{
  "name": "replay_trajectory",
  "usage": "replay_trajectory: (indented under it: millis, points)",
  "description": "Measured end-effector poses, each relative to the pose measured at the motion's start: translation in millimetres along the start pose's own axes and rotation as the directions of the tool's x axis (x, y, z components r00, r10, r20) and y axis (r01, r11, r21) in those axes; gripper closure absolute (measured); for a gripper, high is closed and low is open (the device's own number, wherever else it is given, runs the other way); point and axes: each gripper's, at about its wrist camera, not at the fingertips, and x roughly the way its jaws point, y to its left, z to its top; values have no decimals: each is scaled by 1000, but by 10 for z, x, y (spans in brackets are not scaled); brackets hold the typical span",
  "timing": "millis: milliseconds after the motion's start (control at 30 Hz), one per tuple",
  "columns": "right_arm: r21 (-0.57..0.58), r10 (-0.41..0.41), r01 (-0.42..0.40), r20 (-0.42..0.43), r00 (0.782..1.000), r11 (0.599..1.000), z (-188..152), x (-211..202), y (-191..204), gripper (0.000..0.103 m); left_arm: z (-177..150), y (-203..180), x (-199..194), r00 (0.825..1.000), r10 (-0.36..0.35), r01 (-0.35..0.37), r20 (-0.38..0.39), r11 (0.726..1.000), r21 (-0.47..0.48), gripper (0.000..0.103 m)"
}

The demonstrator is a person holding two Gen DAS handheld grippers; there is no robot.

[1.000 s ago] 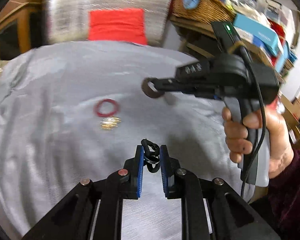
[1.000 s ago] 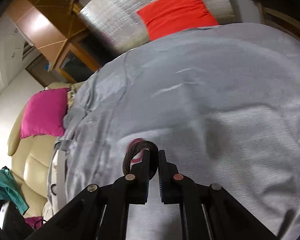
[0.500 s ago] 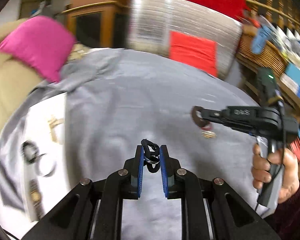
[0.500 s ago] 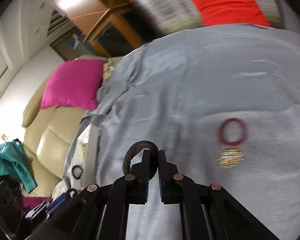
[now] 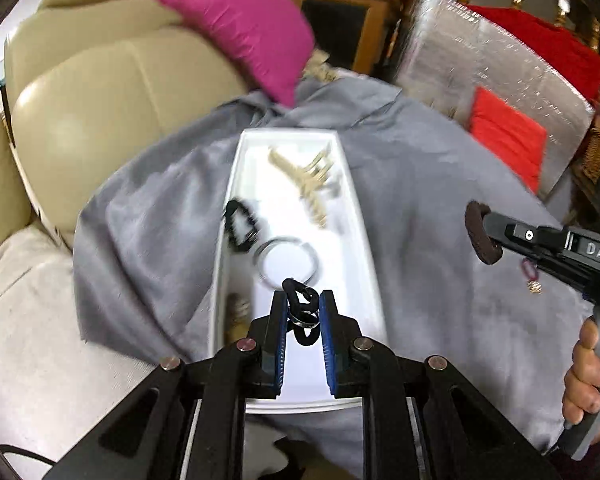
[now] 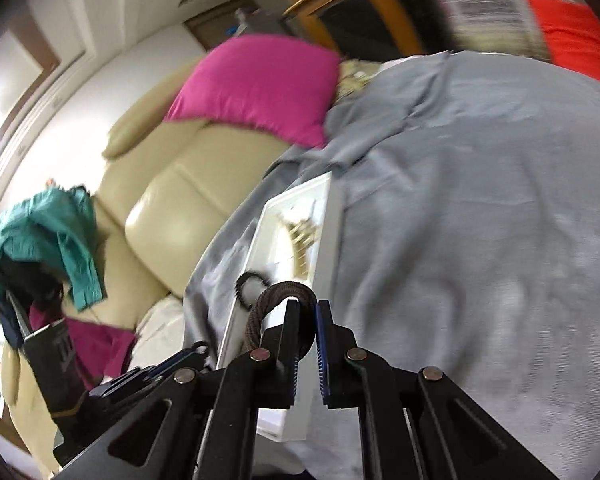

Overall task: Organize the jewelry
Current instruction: 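Carry the hair tie and earrings over the white tray with both tools, then open the right tool to drop the hair tie while the left tool releases the earrings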

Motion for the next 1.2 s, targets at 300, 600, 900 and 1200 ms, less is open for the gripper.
replay_trajectory:
  millis: [300,600,900,1200]
  points:
    - [-138,-29,9,-140,990,990,-173,707,391,94,-37,86,249,992,-83,83,-95,997,-12,86]
    - [-292,-122,72,-156,980,954,-249,959,504,94,-59,288,527,971,-135,127,-198,991,-52,87]
    - [-471,-200,97,-174,964,877,-362,1184,600,94,-104,338,707,945,-192,182,-266,981,-63,86]
    - [-542,-251,62,-282,926,838,-412,1411,669,86,-141,384,739,941,-166,160,-294,986,-43,78]
